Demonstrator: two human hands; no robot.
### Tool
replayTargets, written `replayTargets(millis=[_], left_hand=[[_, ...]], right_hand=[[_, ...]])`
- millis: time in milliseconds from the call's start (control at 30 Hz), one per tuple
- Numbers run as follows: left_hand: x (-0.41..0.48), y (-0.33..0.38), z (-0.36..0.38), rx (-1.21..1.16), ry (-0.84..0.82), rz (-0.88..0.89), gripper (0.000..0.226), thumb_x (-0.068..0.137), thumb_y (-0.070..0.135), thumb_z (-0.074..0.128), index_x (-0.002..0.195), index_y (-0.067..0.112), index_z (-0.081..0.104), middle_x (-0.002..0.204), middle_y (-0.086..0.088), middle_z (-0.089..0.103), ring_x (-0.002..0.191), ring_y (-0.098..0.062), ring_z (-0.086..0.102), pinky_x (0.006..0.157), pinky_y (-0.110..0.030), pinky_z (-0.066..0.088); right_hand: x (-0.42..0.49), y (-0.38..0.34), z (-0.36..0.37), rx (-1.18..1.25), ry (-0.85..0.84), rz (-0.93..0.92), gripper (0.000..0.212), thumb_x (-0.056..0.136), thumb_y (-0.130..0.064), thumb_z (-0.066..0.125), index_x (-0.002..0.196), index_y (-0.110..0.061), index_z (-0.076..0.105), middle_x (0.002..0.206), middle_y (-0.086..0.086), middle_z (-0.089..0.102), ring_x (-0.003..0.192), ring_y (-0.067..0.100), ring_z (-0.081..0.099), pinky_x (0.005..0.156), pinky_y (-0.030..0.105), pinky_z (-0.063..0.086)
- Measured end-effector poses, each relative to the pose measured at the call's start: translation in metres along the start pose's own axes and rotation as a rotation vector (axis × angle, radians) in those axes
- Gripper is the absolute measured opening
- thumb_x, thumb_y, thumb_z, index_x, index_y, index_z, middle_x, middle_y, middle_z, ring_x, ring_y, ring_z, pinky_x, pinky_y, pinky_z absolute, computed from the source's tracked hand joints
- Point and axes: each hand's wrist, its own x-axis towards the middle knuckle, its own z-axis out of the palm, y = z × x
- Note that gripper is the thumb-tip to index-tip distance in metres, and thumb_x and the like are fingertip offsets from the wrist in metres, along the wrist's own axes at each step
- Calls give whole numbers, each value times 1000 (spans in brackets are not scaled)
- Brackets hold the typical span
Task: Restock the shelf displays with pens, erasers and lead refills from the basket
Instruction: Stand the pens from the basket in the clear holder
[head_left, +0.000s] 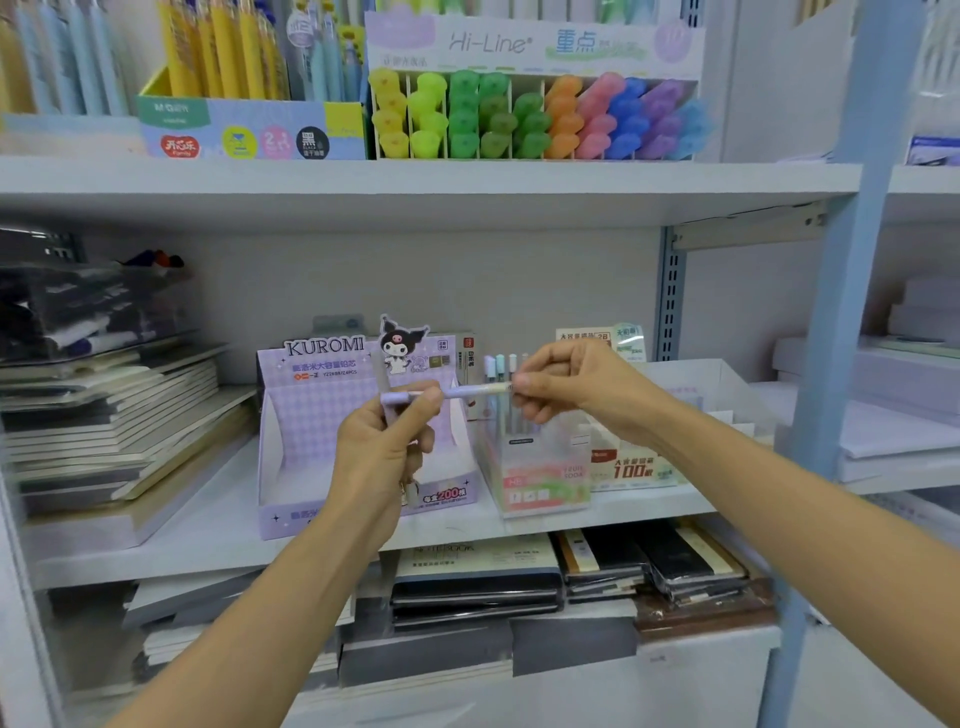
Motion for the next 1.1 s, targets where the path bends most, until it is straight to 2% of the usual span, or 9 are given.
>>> replayTargets(millis=[233,333,400,500,633,767,867,967,1100], left_hand=[[-2,-2,23,-170,75,19,5,85,14,69,85,12,73,64,0,51,49,-6,37,40,-14,29],[-6,0,26,-62,37,29,26,79,23,72,97,5,70,74,-6,56,50,-5,42,42,-14,33],[-8,1,27,19,17,31,30,75,25,75,96,5,70,72,-6,57,52,-8,43,43,-16,35],[-11,2,31,124,5,29,23,76,23,77,92,8,70,59,6,59,50,-5,45,45,-15,37],[-16,1,41,181,-63,72,16,77,15,78,89,7,70,58,12,65,49,2,54,48,-9,41],[-16,0,42,219,-80,100,14,80,17,76,91,9,71,58,15,64,50,3,55,48,-8,41],[-11,-6,26,486,-50,128,14,81,20,78,93,19,72,81,11,70,56,2,52,54,-12,45],[-9,-19,4,815,-27,118,18,83,21,76,100,23,71,96,14,69,62,0,54,63,-21,46],[-10,-32,-12,1007,-3,71,19,81,24,77,100,25,73,90,15,70,73,-1,58,61,-21,44]], right_hand=[[-20,13,16,-17,-211,53,11,93,-18,62,94,-8,65,89,19,74,76,26,72,65,25,58],[-24,12,21,-122,-279,60,14,93,-21,62,96,-9,67,92,15,74,79,21,72,70,25,58],[-21,7,22,-208,-161,-6,19,92,-24,62,97,-7,68,89,10,74,76,18,71,69,25,57],[-12,-6,19,-109,92,-116,23,93,-25,62,102,-5,68,84,7,72,73,16,68,66,25,57],[-5,-15,23,-67,93,-134,18,87,-21,70,101,-8,69,80,1,71,73,13,66,69,28,56],[-4,-16,19,-101,112,-159,17,87,-15,69,99,-3,71,81,8,72,73,14,67,73,28,57],[-2,-18,4,11,268,-177,21,90,-8,64,107,3,67,88,14,71,74,17,67,76,29,58],[3,-15,-14,22,442,-190,19,92,-9,62,107,1,66,89,11,71,73,13,69,69,21,57],[11,6,-17,-96,486,-140,16,93,-10,62,105,-1,67,92,16,72,75,18,70,67,21,57]])
